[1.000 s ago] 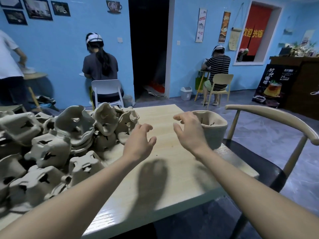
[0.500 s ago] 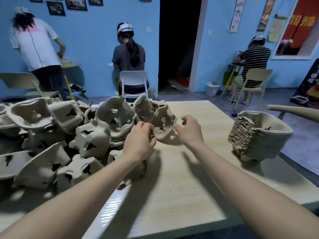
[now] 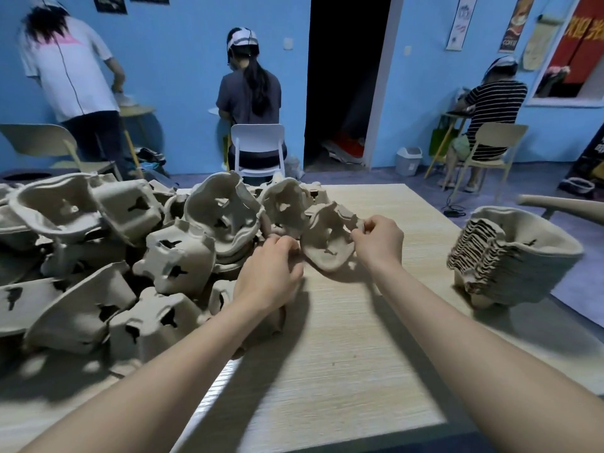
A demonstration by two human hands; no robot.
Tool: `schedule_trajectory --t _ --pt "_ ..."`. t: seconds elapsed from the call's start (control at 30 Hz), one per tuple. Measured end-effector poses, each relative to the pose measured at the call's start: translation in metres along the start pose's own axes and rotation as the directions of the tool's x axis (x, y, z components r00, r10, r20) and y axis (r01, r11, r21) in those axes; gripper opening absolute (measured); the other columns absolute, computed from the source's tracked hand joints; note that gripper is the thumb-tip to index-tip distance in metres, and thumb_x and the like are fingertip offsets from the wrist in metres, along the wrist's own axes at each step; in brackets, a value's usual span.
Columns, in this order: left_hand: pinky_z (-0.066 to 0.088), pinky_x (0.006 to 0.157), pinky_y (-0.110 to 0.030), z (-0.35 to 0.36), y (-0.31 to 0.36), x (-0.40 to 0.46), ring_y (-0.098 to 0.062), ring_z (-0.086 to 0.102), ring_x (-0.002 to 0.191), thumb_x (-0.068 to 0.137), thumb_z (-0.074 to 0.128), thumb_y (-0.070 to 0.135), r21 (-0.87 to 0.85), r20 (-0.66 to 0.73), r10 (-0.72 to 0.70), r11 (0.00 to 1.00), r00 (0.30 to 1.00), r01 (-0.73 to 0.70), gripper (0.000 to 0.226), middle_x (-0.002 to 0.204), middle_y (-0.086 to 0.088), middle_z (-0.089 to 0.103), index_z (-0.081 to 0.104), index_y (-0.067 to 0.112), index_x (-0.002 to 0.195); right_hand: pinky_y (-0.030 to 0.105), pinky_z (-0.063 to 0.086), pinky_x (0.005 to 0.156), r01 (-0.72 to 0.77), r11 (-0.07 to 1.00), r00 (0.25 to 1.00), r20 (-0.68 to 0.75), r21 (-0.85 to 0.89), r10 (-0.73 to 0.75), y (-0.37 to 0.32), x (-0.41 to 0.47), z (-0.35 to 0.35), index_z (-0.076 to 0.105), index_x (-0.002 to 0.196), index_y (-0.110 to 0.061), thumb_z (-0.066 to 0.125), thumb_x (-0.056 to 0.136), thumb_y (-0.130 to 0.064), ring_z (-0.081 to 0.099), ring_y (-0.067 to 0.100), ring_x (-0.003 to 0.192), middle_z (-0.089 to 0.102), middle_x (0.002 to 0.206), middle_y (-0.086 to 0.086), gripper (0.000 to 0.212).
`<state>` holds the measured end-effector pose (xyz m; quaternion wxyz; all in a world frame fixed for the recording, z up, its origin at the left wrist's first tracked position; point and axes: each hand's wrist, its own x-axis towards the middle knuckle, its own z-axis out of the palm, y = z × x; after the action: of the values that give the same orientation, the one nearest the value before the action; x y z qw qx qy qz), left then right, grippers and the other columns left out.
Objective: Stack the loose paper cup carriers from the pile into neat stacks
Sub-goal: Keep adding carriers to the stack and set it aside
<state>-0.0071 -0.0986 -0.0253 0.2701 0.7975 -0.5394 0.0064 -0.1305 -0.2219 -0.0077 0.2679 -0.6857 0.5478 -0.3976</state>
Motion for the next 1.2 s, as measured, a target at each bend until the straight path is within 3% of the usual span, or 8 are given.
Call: schedule_trajectory --t 0.27,0.47,0.63,0.83,1.0,1.03,1.13,1.2 --pt "0.045 0.089 -0.037 0.001 0.007 0.001 -0.022 0.050 0.113 0.090 0.054 0.035 0.068 0.013 0.053 0.996 0.998 -0.054 0.033 0.117 -0.001 0.052 0.052 0.022 0.120 0.027 0.036 0.069 0.234 0.968 0.972 -0.007 -0.094 -0.235 0.020 -0.013 -0.050 0.070 0.088 -0.010 0.057 0.087 -0.012 0.057 0.026 0.088 0.068 0.093 0.011 0.013" --pt "0.045 0.087 -0.035 -0.007 0.038 0.001 -0.018 0.054 0.106 0.091 0.056 0.033 -0.099 -0.081 0.127 0.986 0.989 -0.135 0.025 0.112 0.003 0.055 0.055 0.021 0.113 0.028 0.042 0.082 0.340 0.927 0.940 0.058 -0.156 -0.335 0.017 -0.022 -0.076 0.071 0.104 -0.015 0.059 0.088 -0.015 0.058 0.025 0.098 0.064 0.105 0.008 0.020" --pt "0.046 0.078 -0.033 -0.015 0.071 -0.001 -0.013 0.053 0.096 0.090 0.057 0.035 -0.103 -0.129 0.229 0.965 0.965 -0.243 0.024 0.108 0.007 0.052 0.055 0.023 0.111 0.028 0.041 0.085 0.426 0.890 0.904 0.123 -0.164 -0.410 0.010 -0.029 -0.090 0.071 0.106 -0.015 0.062 0.087 -0.013 0.058 0.024 0.099 0.064 0.104 0.007 0.022" --pt "0.048 0.073 -0.036 -0.018 0.088 -0.003 -0.020 0.058 0.079 0.086 0.065 0.022 -0.248 -0.113 0.276 0.922 0.954 -0.296 0.006 0.077 0.007 0.058 0.062 0.021 0.081 0.024 0.039 0.087 0.470 0.874 0.880 0.135 -0.122 -0.455 0.005 -0.032 -0.106 0.070 0.105 -0.011 0.062 0.086 -0.009 0.058 0.023 0.099 0.064 0.104 0.009 0.021" --pt "0.046 0.065 -0.019 -0.031 0.094 0.002 -0.013 0.057 0.069 0.088 0.064 0.017 -0.474 -0.154 0.065 0.871 0.986 -0.132 0.010 0.072 0.004 0.061 0.061 0.018 0.078 0.033 0.042 0.094 0.420 0.901 0.907 0.064 -0.106 -0.416 0.006 -0.031 -0.121 0.061 0.115 -0.009 0.063 0.086 -0.018 0.053 0.025 0.106 0.057 0.112 0.010 0.030" --pt "0.050 0.068 -0.021 -0.034 0.097 0.004 -0.016 0.059 0.070 0.089 0.063 0.016 -0.557 -0.148 0.000 0.827 0.989 -0.084 0.012 0.072 0.002 0.063 0.061 0.016 0.077 0.033 0.041 0.093 0.402 0.910 0.916 0.052 -0.099 -0.399 0.007 -0.030 -0.123 0.060 0.115 -0.010 0.063 0.087 -0.021 0.053 0.025 0.106 0.055 0.112 0.010 0.031" --pt "0.054 0.083 -0.048 -0.041 0.108 0.008 -0.035 0.067 0.086 0.090 0.061 0.015 -0.786 -0.069 -0.147 0.617 0.987 0.037 0.013 0.086 -0.014 0.070 0.064 0.015 0.078 0.034 0.042 0.090 0.322 0.944 0.946 0.046 -0.067 -0.320 0.007 -0.030 -0.134 0.054 0.119 -0.011 0.058 0.090 -0.029 0.051 0.021 0.105 0.053 0.113 0.007 0.035" --pt "0.054 0.084 -0.051 -0.043 0.119 0.009 -0.036 0.067 0.088 0.091 0.060 0.016 -0.835 -0.023 -0.160 0.546 0.987 0.069 0.011 0.091 -0.018 0.070 0.065 0.012 0.082 0.031 0.042 0.080 0.281 0.960 0.959 0.044 0.004 -0.281 0.004 -0.028 -0.141 0.054 0.116 -0.012 0.054 0.093 -0.030 0.053 0.017 0.096 0.056 0.104 0.001 0.030"
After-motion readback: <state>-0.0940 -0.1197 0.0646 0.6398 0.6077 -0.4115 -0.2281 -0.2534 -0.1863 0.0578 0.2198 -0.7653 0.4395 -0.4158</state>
